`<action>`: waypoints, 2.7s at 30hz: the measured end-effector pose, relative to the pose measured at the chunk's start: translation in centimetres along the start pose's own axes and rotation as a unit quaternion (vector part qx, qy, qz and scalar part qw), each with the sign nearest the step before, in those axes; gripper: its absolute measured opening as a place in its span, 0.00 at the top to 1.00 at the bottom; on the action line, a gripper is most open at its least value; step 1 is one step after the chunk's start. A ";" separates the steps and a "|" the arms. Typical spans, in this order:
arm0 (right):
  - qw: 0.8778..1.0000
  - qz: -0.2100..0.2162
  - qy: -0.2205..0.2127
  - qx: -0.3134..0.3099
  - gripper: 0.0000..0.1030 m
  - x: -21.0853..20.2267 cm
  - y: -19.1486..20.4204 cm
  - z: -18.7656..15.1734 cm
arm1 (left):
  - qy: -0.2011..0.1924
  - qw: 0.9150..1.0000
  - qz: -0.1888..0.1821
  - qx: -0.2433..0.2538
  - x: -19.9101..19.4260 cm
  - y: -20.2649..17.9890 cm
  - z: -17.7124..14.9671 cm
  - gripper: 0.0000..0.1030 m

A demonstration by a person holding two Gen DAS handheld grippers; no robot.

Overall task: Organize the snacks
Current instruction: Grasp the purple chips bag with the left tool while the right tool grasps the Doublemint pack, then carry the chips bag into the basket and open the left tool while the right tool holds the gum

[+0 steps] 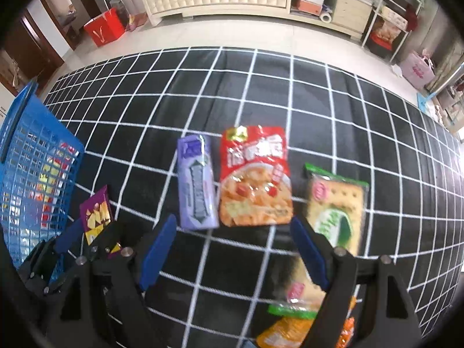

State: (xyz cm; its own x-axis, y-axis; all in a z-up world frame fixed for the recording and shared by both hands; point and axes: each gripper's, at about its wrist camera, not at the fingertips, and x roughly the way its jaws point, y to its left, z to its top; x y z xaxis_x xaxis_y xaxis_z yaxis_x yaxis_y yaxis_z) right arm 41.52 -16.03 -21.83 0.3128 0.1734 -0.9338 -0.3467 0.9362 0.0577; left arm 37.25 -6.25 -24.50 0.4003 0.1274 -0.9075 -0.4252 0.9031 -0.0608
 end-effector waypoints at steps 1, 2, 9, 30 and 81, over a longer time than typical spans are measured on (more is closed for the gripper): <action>1.000 0.002 0.001 -0.003 0.18 0.2 0.2 0.3 | -0.001 1.000 0.001 -0.001 0.0 0.0 0.1 0.47; 1.000 0.004 0.000 -0.009 0.18 0.3 0.6 0.5 | -0.002 1.000 0.002 -0.003 -0.2 0.3 -0.2 0.47; 0.997 -0.011 0.022 -0.072 0.40 2.4 2.7 1.5 | -0.005 1.000 0.003 -0.001 -0.6 0.8 -0.7 0.47; 0.997 -0.016 -0.050 -0.063 0.67 -3.4 1.8 -2.7 | -0.009 1.000 0.006 0.023 -1.7 -0.6 -1.1 0.48; 0.984 0.045 -0.147 -0.085 0.67 -18.1 19.8 -8.6 | -0.083 0.974 -0.164 0.134 -22.4 18.1 0.1 0.48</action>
State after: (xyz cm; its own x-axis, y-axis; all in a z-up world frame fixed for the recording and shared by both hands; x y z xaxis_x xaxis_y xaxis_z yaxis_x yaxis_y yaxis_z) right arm 21.39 -3.28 -6.87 0.5086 0.3574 -0.7833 -0.5192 0.8530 0.0521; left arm 20.62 7.27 -5.21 0.6135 -0.1422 -0.7768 -0.0340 0.9780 -0.2059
